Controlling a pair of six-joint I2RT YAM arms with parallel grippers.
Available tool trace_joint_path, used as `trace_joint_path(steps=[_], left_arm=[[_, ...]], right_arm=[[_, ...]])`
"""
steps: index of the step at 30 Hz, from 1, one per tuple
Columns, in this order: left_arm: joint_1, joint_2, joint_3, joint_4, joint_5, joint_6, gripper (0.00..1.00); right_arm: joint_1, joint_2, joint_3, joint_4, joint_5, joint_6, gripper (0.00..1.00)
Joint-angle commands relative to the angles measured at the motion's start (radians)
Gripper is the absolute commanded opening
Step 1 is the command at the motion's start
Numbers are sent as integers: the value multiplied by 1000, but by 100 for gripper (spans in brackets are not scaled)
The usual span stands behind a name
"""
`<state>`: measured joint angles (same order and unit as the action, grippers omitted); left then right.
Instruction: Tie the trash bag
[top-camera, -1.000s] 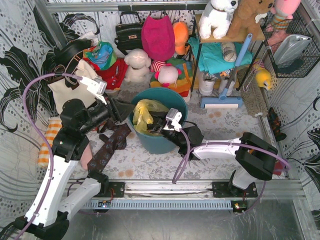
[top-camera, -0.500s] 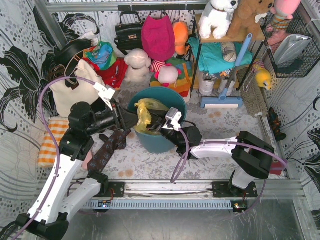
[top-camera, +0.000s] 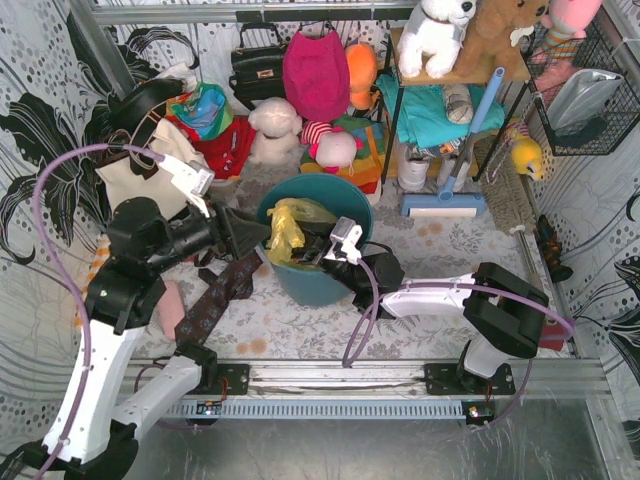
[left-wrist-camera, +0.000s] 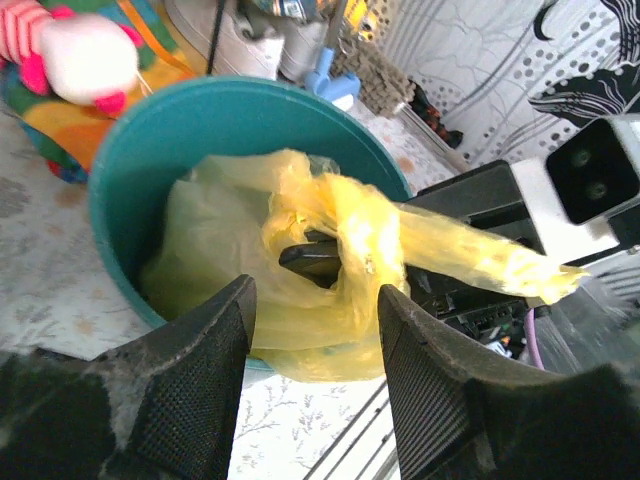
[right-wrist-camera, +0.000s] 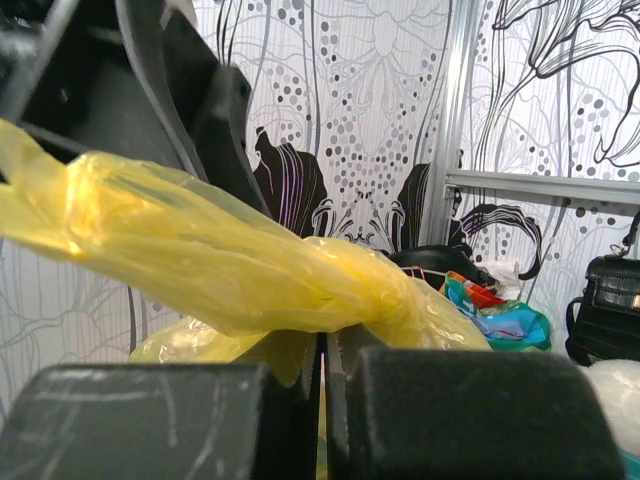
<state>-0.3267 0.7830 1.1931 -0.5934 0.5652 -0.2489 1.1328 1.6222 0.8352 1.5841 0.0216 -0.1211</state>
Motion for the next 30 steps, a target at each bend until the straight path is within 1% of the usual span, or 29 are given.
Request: trace_joint_path(steps=[1,3,6,10,13,18,24,30], left_arm=[[-3,11,127,-133,-106,110,59],[-2,13,166,-153,-158,107,56],[-2,14,191,-121,-236,26,52],[-2,81,218,-85,-180,-69,46],[-2,114,203,-38,-114,-109,44],[-3,145,204,-55,-86,-104,41],[-2,151,194,-85,-103,-86,39],[-3,166,191,-101,-84,-75,38]], right_arm=[[-1,-4,-17,77,-30,11,0],[-2,-5,-20,77,-29,12,0],[-3,-7,-23,75,-30,11,0],[-1,-7,-21,74,-29,9,0],[-2,-4,-18,75,-28,12,0],[-2,1,-9,79,-30,12,0],[-2,-1,4,60,-36,17,0],[-1,-2,4,56,-34,20,0]])
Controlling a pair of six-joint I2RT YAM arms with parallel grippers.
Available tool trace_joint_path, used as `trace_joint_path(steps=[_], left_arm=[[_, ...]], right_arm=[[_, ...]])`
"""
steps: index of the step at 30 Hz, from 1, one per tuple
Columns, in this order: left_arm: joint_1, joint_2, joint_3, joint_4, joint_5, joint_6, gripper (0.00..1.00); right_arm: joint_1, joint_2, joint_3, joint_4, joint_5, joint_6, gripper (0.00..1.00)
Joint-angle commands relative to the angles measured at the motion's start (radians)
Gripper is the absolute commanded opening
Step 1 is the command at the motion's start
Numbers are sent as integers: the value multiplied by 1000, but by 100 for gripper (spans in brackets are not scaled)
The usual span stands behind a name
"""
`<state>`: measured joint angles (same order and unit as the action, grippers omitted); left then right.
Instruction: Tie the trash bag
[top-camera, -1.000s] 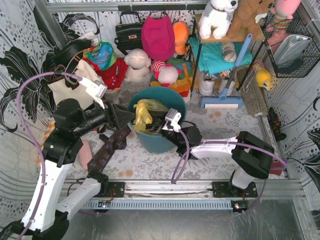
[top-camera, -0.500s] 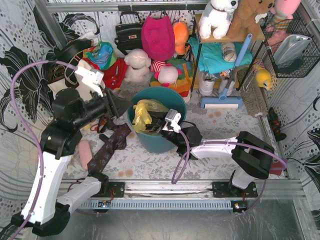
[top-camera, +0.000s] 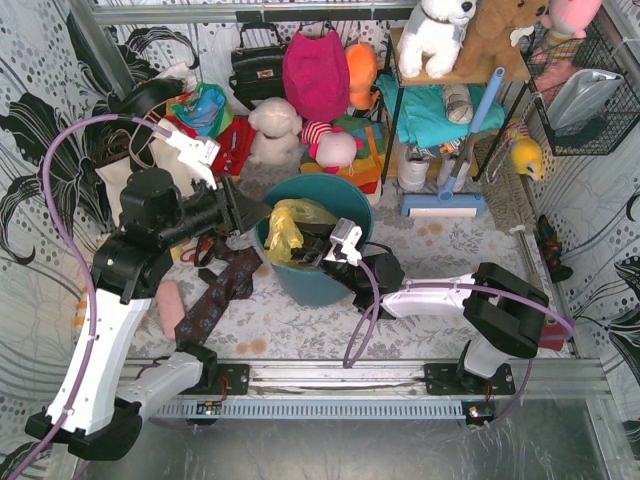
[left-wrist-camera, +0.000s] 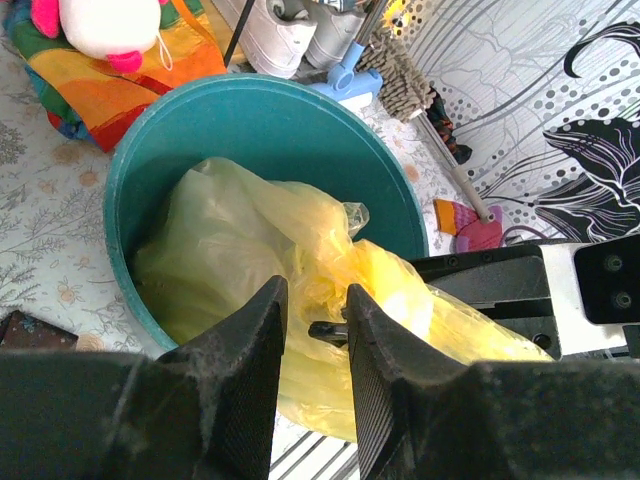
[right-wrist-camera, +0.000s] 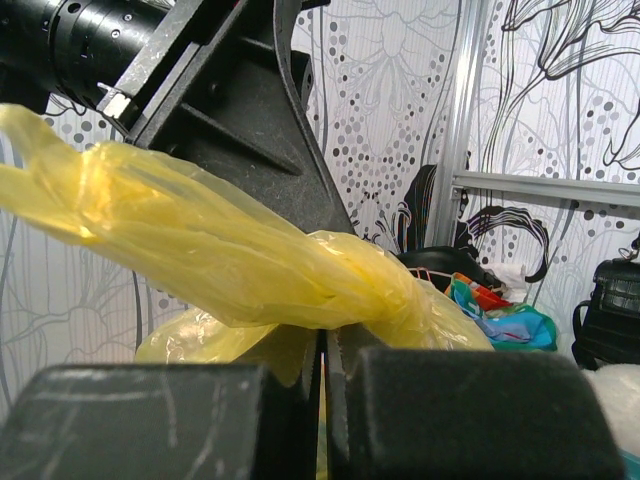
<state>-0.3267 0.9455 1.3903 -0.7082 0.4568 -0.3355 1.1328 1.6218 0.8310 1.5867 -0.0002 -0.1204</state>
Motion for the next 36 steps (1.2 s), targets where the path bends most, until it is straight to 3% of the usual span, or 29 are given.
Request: trace_joint_path(steps=[1,11,21,28,30,36], left_arm=[[-3,3,-10,13,29,13,38],[-3,17,-36,33,67,10,37],[-2,15,-43,36,91,11,0],[-3,-6,-44,42,16,19,0],[-3,-10,-41,47,-5,20,0],[-3,-27,-69,112,-31,-11,0]], right_arm=[[-1,-2,8,52,-12,18,0],[-2,5,11,57,-8,21,0],[-1,10,14,68,-4,25,0],[-1,2,2,70,2,24,0],[-1,-2,-7,78,8,27,9],[-1,-46,-46,68,24,31,17]])
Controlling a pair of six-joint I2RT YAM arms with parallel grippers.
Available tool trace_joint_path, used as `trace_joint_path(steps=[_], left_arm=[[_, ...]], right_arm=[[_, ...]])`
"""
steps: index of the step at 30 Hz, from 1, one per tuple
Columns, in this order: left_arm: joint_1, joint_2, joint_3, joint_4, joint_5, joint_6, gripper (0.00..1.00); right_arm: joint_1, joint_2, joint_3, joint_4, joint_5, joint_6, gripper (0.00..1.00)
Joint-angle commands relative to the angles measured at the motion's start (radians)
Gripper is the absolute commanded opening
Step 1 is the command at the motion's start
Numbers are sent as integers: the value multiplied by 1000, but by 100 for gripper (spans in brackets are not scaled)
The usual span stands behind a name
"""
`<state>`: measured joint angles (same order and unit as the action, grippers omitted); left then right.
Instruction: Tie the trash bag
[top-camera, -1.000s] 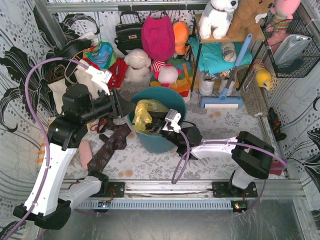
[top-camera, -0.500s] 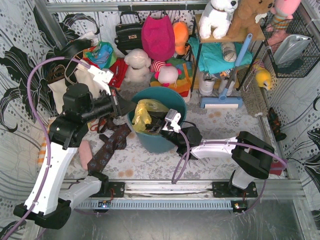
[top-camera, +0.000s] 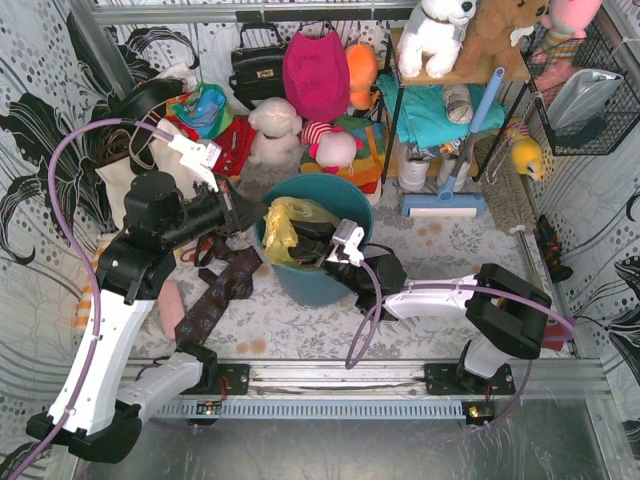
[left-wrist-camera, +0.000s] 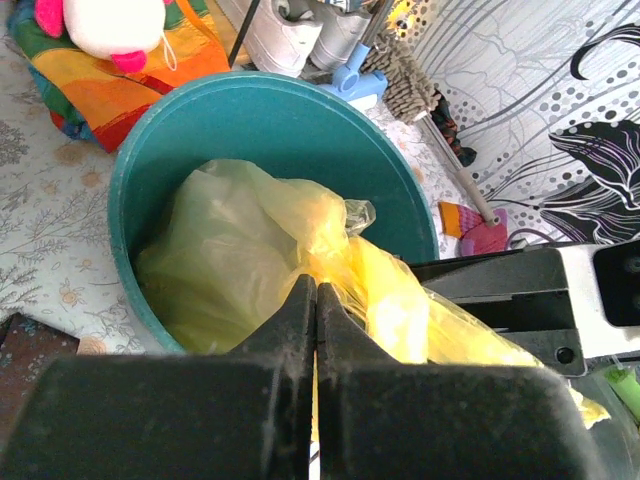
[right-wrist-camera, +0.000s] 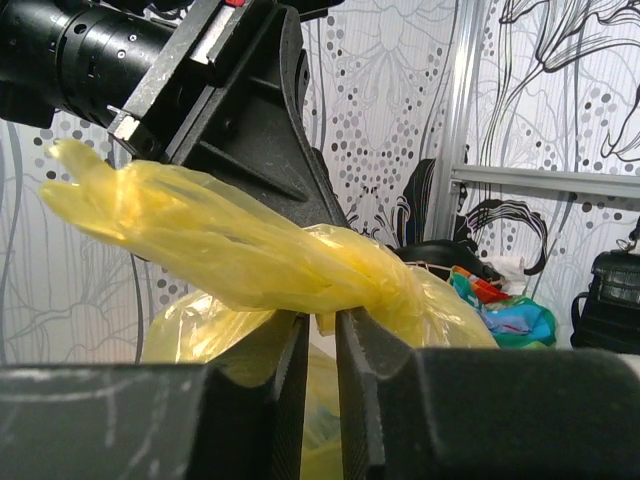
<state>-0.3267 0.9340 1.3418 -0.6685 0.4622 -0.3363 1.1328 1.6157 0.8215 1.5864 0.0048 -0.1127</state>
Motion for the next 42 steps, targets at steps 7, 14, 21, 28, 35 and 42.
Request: trace_joint_path(steps=[7,14,21,28,35,42], left_arm=[[-2,-5,-18,95,-17,-18,0],[-3,-4,-16,98,-15,-20,0],[-3,-17,-13,89,-22,-18,0],[-3,-20,-8,94,-12,-24,0],[-2,-23,-14,113,15,-43,0],[-3,-21,-11,124,69,-56,0]], right_arm=[[-2,-135,-105,7,34,23,20],[-2,-262,-150,-132,29,38,25],[-2,-422,-168,-367,5,64,33],[-1,-560,-149,-590,-68,82,48],[-1,-543,-45,-700,-141,84,53],[-1,-476,44,-691,-141,73,53]])
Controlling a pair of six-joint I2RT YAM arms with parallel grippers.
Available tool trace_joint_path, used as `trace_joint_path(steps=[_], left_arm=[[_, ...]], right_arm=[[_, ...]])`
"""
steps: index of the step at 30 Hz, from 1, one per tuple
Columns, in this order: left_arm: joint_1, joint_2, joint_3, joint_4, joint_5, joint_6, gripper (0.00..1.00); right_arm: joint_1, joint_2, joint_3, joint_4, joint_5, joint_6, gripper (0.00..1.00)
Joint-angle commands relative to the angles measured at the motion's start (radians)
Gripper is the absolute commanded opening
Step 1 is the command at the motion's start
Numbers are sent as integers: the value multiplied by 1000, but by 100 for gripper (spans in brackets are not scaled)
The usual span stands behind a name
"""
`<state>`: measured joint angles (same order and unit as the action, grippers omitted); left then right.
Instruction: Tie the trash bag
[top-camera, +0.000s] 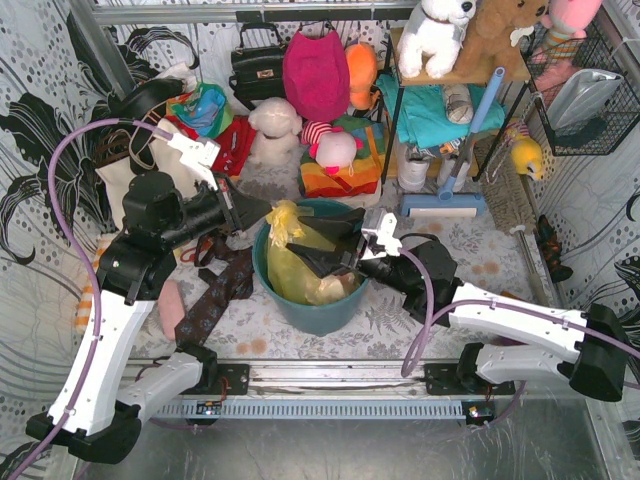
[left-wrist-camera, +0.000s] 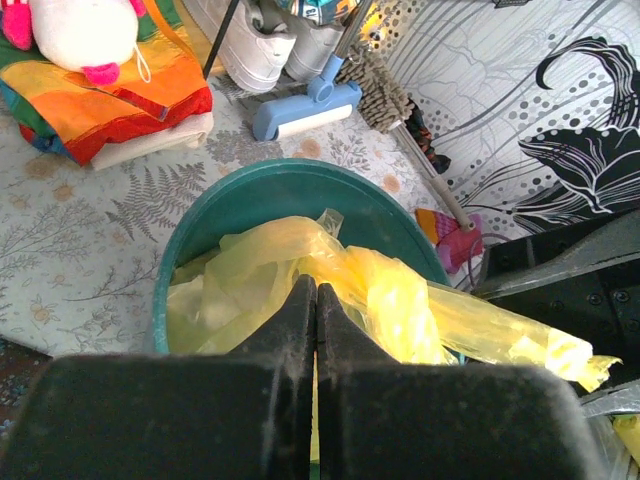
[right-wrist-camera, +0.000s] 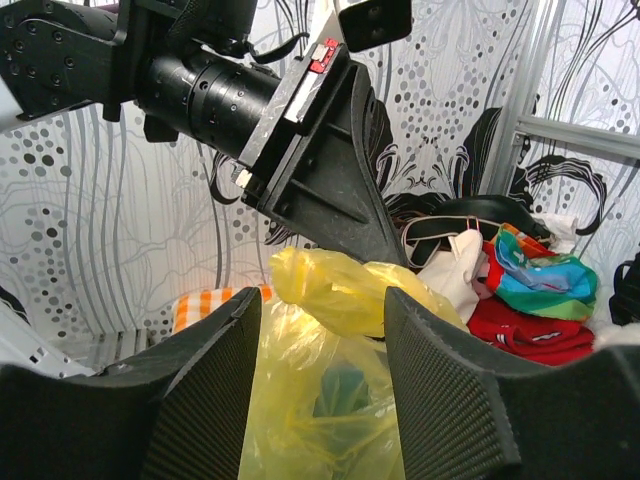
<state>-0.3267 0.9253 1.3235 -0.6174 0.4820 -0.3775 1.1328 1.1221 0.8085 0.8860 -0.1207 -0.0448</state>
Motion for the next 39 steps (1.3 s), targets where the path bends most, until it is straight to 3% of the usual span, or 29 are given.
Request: trace_joint_path(steps=[1,4,7,10,19,24,30,39], left_arm=[[-3,-15,9,73,55,-16,0],[-3,-18,14,74,67,-18,0],[-3,-23,19,79,74,-23,0],[-2,-39,16,100,58,-26,0],[-3,-80,17,95,-72,2,0],[-2,-43,15,81,14,-25,0],[-3,-50,-53,105,101,-119,32],[-3,-94,-140,66,100,-166,48]], right_arm=[[-1,21,65,7,-13,-1,53],[-1,28,81,5,-8,-4,46],[-2,22,78,0,12,-5,19],[-2,4,63,-4,54,-10,0],[-1,-96,-9,-87,176,-20,0],[-1,-135,-56,-80,168,-15,0],[-1,-134,-78,-57,156,-17,0],[-1,-138,-120,-30,157,-14,0]])
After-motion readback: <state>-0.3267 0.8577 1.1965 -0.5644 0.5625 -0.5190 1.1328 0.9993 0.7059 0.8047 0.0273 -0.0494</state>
